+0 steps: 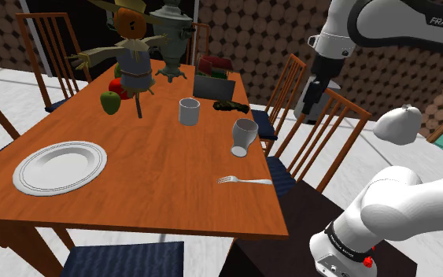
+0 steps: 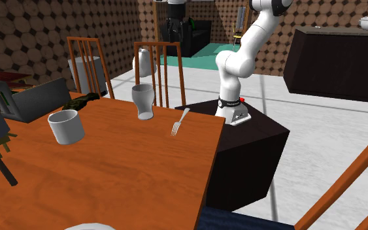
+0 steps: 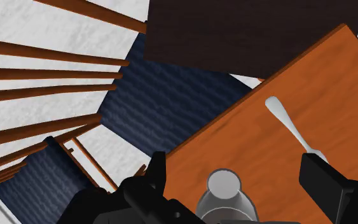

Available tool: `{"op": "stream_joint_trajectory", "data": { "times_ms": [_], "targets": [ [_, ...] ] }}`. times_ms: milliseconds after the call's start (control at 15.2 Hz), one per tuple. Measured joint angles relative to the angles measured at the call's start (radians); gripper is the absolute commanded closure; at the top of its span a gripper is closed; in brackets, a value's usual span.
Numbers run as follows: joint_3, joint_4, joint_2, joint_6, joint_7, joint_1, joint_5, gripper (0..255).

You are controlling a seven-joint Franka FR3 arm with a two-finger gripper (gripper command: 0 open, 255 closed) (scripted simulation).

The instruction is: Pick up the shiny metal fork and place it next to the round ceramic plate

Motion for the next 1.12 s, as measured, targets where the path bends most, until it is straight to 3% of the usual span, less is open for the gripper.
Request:
{"op": "stream_joint_trajectory", "data": {
  "times_ms": [264, 792, 1122],
  "targets": [
    [0.017, -0.068, -0.014, 0.067, 0.010, 0.019, 0.017, 0],
    [0.081, -0.283, -0.002, 0.348, 0.036, 0.094, 0.074, 0],
    [0.138, -0.381, 0.068, 0.551, 0.065, 0.149, 0.110, 0]
  ]
}}
